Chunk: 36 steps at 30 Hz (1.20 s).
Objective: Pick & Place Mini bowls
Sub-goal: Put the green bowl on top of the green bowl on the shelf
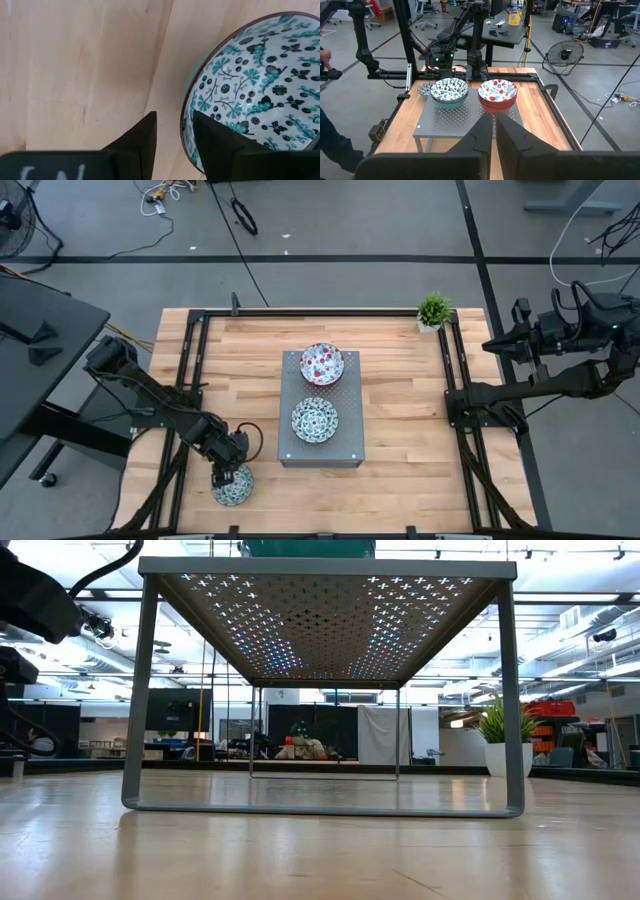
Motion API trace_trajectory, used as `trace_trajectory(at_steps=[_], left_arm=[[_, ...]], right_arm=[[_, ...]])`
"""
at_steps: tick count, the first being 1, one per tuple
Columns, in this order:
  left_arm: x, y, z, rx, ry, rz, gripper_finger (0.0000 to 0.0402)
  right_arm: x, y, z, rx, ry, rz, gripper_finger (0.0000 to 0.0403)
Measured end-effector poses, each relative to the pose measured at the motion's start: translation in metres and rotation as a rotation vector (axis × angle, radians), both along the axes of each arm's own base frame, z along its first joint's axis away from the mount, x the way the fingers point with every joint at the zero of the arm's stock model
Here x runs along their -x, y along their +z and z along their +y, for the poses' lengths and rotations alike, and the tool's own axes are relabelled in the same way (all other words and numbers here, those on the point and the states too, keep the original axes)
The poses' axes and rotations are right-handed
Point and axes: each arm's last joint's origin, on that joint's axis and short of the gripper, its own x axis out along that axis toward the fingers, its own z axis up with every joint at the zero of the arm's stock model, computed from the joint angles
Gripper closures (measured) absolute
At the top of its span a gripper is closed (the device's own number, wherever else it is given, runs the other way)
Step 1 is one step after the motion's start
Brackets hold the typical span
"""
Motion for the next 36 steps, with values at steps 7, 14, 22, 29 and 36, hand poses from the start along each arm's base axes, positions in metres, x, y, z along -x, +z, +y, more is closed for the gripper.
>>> trace_trajectory(at_steps=[7,14,22,29,36], left_arm=[[-0.0008,-0.0001,0.0010,-0.008,-0.003,-0.008,0.0276],[-0.0007,0.0000,0.0007,-0.001,-0.018,-0.006,0.0334],[-0.0011,0.0017,0.0000,0.015,-0.023,-0.009,0.0390],[-0.0012,0.0012,-0.0001,0.012,-0.031,-0.010,0.0390],[-0.0004,0.0028,0.0000,0.030,-0.050,-0.012,0.0391]], right_arm=[[0.0001,0.0000,0.0000,0.000,0.000,0.000,0.0374],[0.0000,0.0000,0.0000,0.000,0.000,0.000,0.0374],[0.0000,0.0000,0.0000,0.000,0.000,0.000,0.0374],[0.0001,0.0000,0.0000,0.000,0.000,0.000,0.0374],[0.0001,0.0000,0.0000,0.000,0.000,0.000,0.0374]])
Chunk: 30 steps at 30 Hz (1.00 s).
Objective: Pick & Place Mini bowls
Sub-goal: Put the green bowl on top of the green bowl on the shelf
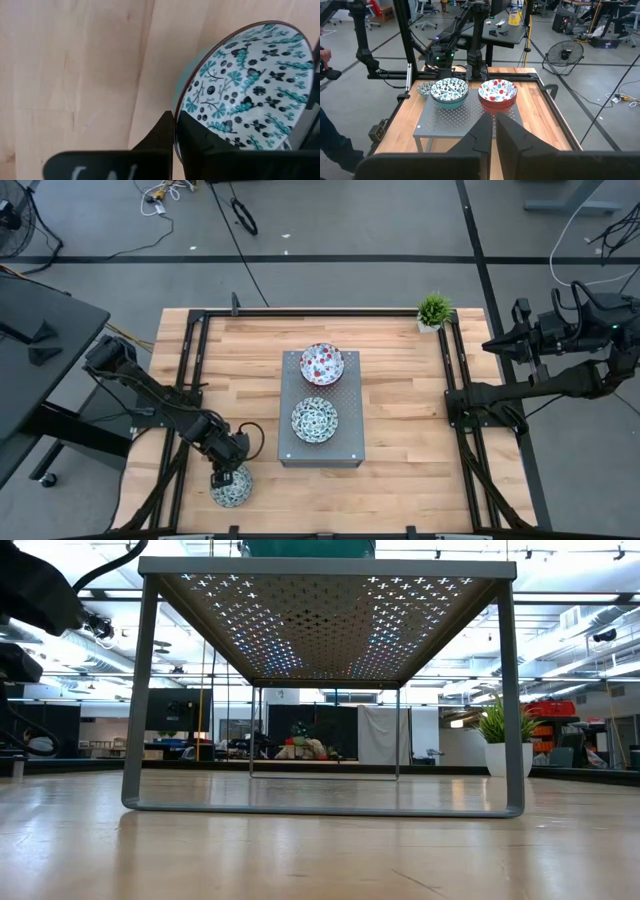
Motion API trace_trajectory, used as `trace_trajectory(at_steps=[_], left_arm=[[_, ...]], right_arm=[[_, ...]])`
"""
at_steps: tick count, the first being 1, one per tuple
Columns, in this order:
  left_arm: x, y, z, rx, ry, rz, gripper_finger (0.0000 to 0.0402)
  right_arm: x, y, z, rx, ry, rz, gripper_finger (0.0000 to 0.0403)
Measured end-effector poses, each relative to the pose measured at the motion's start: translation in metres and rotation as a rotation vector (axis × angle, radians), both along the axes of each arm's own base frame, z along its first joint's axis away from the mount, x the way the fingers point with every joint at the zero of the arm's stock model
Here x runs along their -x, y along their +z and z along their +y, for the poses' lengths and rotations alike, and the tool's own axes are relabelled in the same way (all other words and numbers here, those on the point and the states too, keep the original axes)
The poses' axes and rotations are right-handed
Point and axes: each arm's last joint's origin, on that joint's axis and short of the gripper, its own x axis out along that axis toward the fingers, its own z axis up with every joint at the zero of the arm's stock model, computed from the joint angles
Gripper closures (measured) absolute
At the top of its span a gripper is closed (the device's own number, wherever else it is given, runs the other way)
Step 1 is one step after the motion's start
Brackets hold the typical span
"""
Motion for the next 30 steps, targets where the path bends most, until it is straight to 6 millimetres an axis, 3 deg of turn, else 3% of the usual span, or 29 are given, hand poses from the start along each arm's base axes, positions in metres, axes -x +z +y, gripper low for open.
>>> trace_trajectory(at_steps=[14,30], left_arm=[[0.007,0.024,0.005,0.081,0.032,-0.057,0.0393],[0.003,0.118,0.005,0.201,0.004,-0.243,0.0393]], right_arm=[[0.000,0.000,0.000,0.000,0.000,0.000,0.0374],[0.000,0.000,0.000,0.000,0.000,0.000,0.0374]])
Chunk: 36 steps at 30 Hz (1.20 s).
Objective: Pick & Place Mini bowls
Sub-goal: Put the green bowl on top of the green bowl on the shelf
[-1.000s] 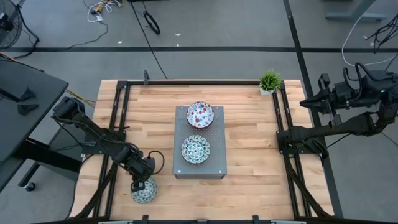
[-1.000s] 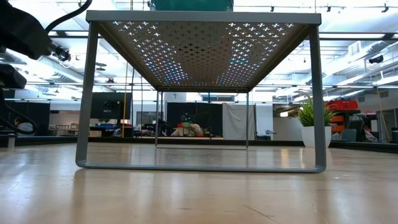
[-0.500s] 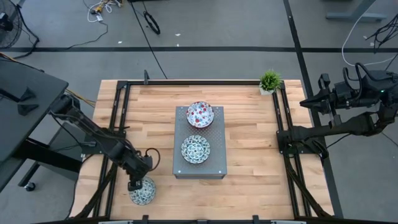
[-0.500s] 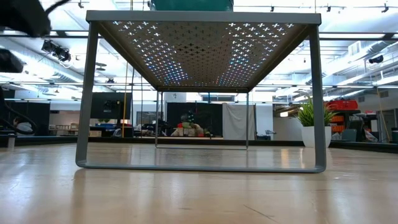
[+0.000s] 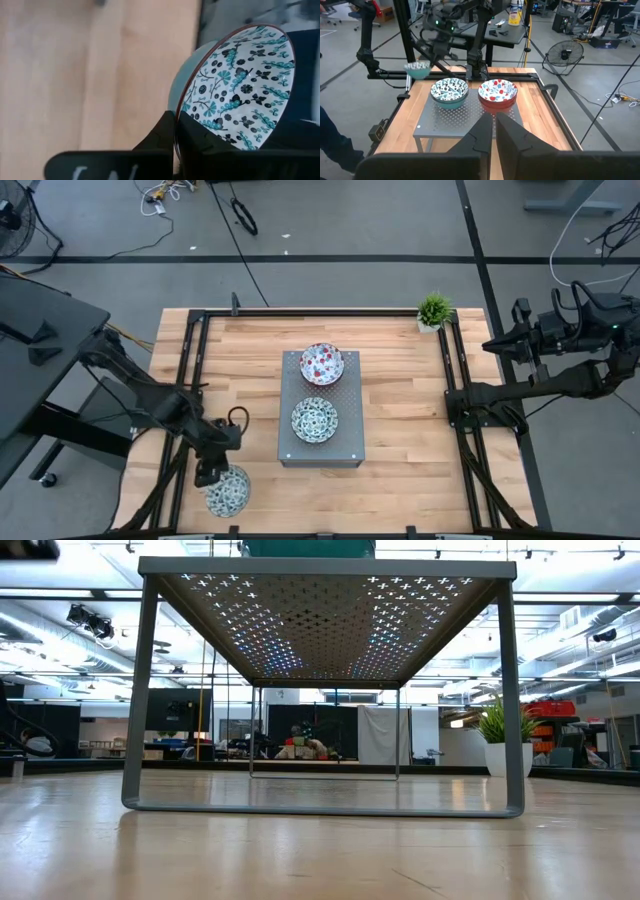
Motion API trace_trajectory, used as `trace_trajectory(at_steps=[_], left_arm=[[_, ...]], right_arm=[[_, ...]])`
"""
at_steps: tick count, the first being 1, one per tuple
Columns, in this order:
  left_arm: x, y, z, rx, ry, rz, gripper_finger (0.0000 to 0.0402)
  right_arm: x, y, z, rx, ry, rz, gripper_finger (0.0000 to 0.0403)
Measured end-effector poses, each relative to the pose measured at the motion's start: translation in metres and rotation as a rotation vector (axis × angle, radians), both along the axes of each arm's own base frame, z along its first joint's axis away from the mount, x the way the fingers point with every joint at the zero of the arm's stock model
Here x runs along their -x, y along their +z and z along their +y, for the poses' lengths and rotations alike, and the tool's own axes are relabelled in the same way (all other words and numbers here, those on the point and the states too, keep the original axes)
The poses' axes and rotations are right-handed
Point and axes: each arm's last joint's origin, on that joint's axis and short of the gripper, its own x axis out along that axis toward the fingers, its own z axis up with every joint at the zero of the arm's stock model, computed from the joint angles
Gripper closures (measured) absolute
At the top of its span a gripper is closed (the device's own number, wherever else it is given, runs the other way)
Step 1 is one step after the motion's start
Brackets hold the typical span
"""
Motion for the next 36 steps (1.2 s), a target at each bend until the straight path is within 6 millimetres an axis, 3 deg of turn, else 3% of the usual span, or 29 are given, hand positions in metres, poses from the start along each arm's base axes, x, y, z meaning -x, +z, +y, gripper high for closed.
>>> trace_trajectory(at_steps=[6,16,26,36], left_arm=[[-0.002,0.044,-0.001,0.104,-0.022,-0.080,0.0393],[-0.012,0.101,0.024,0.226,0.196,-0.178,0.0393],[-0.020,0.129,0.051,0.232,0.381,-0.305,0.0393],[-0.031,0.142,0.079,0.154,0.534,-0.460,0.0393]], right_arm=[[0.000,0.000,0.000,0.000,0.000,0.000,0.0374],[0.000,0.000,0.000,0.000,0.000,0.000,0.0374],[0.000,0.000,0.000,0.000,0.000,0.000,0.0374],[0.000,0.000,0.000,0.000,0.001,0.000,0.0374]])
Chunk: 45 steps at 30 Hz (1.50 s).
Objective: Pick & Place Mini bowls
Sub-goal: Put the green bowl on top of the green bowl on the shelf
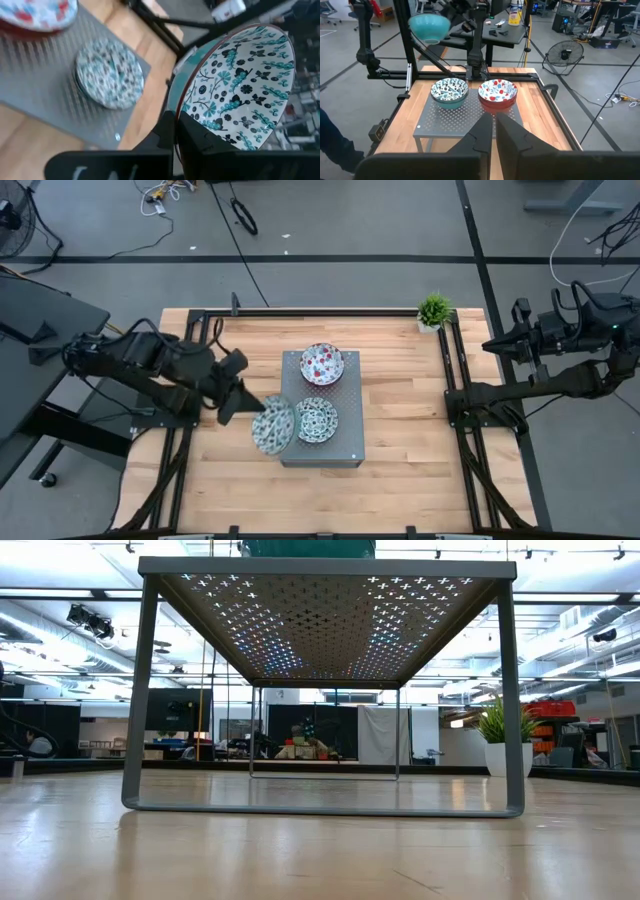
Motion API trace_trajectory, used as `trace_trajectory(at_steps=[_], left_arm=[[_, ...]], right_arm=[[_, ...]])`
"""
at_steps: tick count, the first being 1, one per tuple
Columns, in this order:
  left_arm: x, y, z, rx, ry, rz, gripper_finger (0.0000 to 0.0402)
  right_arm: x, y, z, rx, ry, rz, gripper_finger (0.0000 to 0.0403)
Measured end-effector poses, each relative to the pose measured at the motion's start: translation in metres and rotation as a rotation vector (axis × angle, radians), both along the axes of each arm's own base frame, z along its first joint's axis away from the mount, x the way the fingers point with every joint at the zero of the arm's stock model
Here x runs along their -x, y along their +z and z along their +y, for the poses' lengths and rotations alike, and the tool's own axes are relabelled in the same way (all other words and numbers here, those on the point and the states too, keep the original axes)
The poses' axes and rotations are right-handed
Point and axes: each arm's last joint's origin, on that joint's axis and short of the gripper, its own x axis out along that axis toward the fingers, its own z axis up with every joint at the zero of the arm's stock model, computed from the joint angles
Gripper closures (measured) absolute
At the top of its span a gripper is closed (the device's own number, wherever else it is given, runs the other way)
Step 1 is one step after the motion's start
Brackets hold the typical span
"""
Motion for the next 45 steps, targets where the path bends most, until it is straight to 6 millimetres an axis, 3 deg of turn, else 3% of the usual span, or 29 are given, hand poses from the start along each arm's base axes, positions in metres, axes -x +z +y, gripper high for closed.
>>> trace_trajectory(at_steps=[13,32,45], left_arm=[[-0.012,0.002,0.030,-0.093,0.093,-0.056,0.0393],[-0.055,-0.027,0.043,0.133,-0.077,0.114,0.0393],[-0.080,-0.050,0.061,0.218,-0.040,0.232,0.0393]], right_arm=[[0.000,0.000,0.000,0.000,0.000,0.000,0.0374],[0.000,0.000,0.000,0.000,0.000,0.000,0.0374],[0.000,0.000,0.000,0.000,0.000,0.000,0.0374]])
